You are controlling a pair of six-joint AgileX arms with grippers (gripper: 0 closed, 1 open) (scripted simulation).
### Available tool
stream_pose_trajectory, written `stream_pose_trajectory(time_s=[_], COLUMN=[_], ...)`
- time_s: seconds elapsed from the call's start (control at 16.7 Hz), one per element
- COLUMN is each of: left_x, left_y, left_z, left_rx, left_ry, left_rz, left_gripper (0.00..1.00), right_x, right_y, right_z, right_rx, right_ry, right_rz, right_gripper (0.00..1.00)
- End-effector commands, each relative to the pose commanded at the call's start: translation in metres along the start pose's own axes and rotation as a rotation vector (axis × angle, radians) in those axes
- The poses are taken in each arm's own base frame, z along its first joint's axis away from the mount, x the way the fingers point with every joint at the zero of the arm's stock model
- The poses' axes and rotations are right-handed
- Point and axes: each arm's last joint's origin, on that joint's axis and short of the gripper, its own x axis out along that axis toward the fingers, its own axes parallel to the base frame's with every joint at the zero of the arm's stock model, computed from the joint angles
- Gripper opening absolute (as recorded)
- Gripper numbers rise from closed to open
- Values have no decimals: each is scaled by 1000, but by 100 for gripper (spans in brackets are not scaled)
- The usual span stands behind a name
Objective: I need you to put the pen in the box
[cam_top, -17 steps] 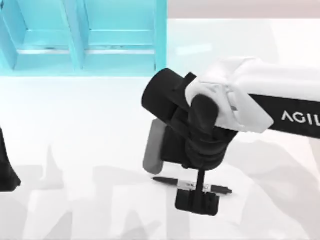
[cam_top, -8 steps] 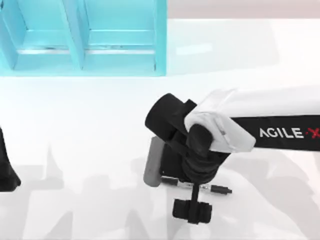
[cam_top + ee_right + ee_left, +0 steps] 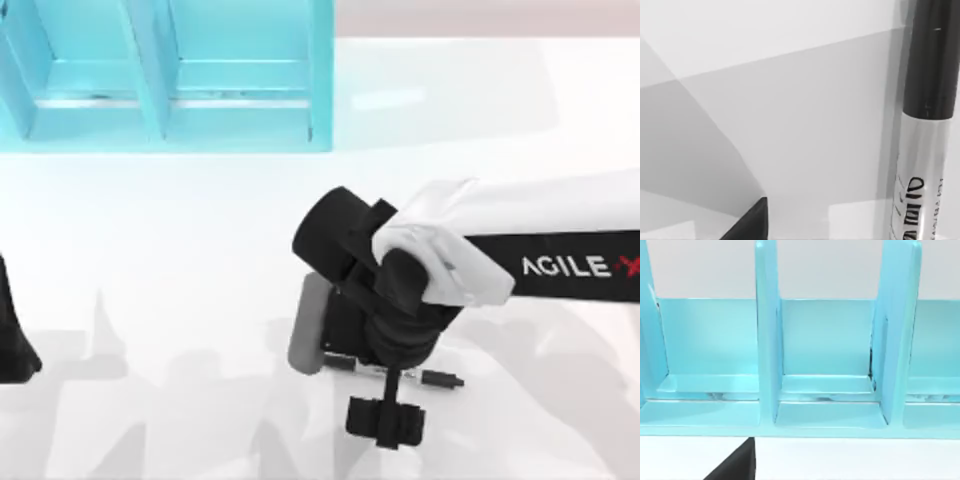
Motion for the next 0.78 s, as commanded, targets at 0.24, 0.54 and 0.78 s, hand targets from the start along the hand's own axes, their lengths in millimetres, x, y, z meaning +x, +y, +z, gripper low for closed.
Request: stream_pose_trajectory(time_s=[0.24,0.54,0.78], left_x=[0,0,0], left_y=[0,0,0], left_z=[0,0,0], left_rx=[0,0,0], left_ry=[0,0,0], left_rz=[0,0,0], left_gripper=[100,100,100], right_x=[0,0,0], right_y=[0,0,0], right_z=[0,0,0], right_rx=[0,0,0], right_ry=[0,0,0], right_rz=[0,0,0], right_gripper=[47,10,0])
